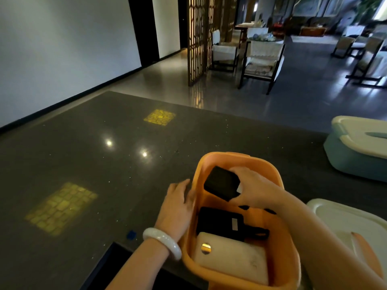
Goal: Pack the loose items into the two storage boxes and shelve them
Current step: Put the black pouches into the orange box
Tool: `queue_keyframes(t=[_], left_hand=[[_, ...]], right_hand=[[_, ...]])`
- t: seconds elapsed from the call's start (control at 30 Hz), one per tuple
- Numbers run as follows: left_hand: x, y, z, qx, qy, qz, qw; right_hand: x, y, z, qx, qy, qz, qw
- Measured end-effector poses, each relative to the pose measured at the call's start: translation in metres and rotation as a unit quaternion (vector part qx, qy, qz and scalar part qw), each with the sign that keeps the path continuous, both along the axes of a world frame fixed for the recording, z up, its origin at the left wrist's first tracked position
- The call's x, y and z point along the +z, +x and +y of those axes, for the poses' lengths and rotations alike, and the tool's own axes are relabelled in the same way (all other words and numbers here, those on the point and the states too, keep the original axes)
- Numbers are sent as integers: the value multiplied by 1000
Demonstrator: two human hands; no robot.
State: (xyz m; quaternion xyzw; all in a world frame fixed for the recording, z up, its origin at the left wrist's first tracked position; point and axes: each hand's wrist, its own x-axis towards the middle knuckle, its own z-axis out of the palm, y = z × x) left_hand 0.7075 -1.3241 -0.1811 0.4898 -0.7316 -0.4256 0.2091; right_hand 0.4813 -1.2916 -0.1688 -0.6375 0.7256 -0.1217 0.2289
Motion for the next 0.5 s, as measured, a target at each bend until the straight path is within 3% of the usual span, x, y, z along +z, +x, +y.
queue_keyframes(t=[0.1,0.27,0.5], left_hand=[[-11,-3,5,-26,78,22,996],[-16,-2,6,-8,73,18,997],[-22,-4,5,6,73,32,997]], right_hand=[[-18,2,-2,39,63,-25,997],[-41,9,2,79,108,-44,990],[-40,8,0,60,182,-63,979]])
